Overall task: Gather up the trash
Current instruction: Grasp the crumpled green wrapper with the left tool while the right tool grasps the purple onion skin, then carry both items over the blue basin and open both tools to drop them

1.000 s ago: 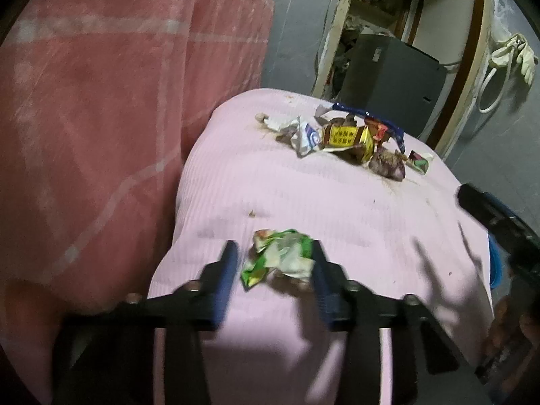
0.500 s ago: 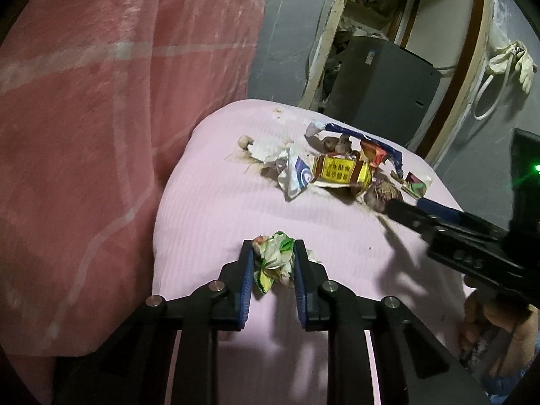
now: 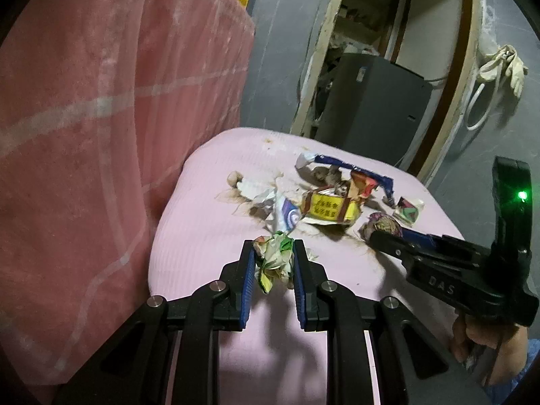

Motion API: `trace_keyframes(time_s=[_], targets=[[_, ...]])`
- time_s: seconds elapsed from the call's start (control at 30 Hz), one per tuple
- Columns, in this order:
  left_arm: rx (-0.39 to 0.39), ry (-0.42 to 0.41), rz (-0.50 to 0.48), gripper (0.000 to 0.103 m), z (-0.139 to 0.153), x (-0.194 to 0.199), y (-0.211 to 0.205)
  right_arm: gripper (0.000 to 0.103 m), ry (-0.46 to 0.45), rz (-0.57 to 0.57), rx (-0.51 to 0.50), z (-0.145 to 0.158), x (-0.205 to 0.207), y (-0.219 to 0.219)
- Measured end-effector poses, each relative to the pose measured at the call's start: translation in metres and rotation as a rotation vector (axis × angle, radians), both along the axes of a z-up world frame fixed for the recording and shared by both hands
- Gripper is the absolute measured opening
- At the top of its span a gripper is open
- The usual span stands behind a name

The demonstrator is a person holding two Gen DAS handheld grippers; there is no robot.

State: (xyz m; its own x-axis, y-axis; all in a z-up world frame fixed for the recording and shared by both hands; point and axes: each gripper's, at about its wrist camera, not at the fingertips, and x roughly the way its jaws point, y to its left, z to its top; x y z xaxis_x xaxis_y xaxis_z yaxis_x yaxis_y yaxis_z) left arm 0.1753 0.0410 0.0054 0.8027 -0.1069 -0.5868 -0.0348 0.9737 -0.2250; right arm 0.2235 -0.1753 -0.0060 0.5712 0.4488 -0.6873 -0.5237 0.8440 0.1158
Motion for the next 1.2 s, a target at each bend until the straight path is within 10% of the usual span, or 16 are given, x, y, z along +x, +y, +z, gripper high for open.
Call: trace_keyframes(time_s=[0.5,0.8,1.2], targets=[[0.069,-0.37,-0.198,0.018,0.069,-0.024,-0.092,0.031,-0.463,-0.231,0.23,0.083,-0.082,-0.119],[0.022,-0.583,-0.368,0.018,0.097,-0.013,-0.187,0.031,-0.659,-0.452,0.192,0.107,-0.101,-0.199],[-0.039,-0.297,-0.585,0.019,0.073,0.074,-0.301,0.031,-0.452,-0.71,0.148,0.046,-0.072,-0.29]])
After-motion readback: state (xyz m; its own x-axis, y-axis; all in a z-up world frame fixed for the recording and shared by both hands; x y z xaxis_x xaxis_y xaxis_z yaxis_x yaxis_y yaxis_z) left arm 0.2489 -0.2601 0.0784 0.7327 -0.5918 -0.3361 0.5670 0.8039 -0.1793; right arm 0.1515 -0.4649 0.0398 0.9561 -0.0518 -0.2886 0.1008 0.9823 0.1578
